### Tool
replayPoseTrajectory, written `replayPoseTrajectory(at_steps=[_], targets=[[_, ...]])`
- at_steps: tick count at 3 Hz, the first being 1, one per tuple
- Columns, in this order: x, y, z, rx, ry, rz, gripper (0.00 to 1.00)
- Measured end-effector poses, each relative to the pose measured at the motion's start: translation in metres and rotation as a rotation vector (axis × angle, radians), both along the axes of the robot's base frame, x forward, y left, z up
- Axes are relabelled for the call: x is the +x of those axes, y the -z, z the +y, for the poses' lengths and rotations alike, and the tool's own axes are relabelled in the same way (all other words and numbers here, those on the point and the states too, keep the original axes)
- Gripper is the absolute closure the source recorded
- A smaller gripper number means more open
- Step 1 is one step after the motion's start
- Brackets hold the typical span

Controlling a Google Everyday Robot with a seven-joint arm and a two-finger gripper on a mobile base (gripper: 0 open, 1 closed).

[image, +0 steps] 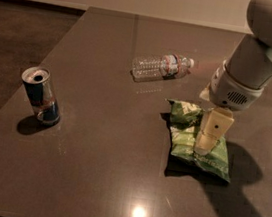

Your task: Pick green jalapeno chip bag

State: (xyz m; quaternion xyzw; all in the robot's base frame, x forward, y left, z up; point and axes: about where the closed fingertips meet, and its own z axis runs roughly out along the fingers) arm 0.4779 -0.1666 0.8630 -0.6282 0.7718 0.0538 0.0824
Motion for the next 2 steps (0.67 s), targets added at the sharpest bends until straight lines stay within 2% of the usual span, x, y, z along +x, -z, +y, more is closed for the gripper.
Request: replayPoseTrajectory(at_steps=[1, 2], targets=[[-0.0005, 0.0038, 0.0012, 0.004, 0.003, 0.011, 0.36], [0.0002, -0.0035, 0.0027, 0.016, 0.008, 0.001, 0.67]])
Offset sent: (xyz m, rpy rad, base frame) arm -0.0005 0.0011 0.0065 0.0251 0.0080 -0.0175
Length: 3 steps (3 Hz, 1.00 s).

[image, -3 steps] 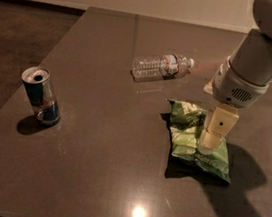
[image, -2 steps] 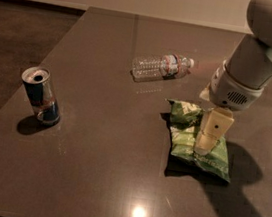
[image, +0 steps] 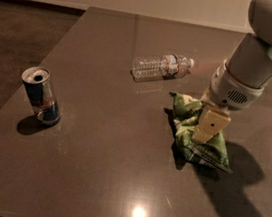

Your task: Pick green jalapeno chip bag

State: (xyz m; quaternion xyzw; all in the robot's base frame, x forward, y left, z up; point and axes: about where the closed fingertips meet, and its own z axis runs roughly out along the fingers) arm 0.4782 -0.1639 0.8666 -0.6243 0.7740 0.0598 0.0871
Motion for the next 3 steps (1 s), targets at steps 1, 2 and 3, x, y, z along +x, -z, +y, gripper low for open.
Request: replayPoseTrajectory(at_steps=[1, 2, 3], targets=[[0.002, -0.018, 0.005, 0.008, -0.013, -0.03, 0.9], [0.004, -0.046, 0.008, 0.018, -0.024, -0.069, 1.0], [0.005, -0.091, 0.015, 0.06, -0.041, -0.134, 1.0]])
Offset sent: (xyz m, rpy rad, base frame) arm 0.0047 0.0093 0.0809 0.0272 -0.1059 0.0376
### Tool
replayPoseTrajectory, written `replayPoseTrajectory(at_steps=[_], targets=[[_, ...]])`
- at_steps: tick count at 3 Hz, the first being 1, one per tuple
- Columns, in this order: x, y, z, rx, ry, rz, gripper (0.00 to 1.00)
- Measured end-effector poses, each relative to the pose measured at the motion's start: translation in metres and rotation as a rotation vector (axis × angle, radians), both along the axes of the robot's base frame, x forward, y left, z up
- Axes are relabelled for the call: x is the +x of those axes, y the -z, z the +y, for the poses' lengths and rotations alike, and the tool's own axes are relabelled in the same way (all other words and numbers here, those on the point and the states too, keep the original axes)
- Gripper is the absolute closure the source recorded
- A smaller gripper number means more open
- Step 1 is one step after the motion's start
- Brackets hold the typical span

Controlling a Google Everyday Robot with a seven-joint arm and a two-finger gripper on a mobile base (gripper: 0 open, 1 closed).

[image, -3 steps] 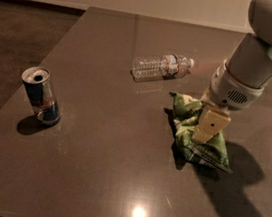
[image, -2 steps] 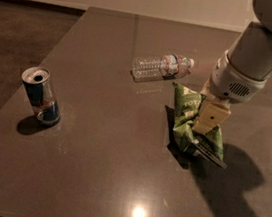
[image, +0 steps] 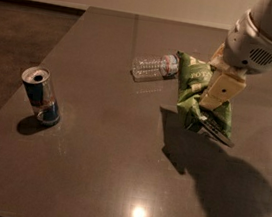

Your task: Pick green jalapeno chip bag

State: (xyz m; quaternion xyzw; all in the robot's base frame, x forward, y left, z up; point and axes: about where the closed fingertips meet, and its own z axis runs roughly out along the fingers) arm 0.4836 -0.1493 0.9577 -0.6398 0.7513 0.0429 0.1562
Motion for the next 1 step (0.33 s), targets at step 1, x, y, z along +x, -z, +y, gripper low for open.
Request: replayPoseTrajectory(at_steps=[1], targets=[[0.0001, -0.0024, 0.0014, 0.006, -0.001, -0.006, 1.0]])
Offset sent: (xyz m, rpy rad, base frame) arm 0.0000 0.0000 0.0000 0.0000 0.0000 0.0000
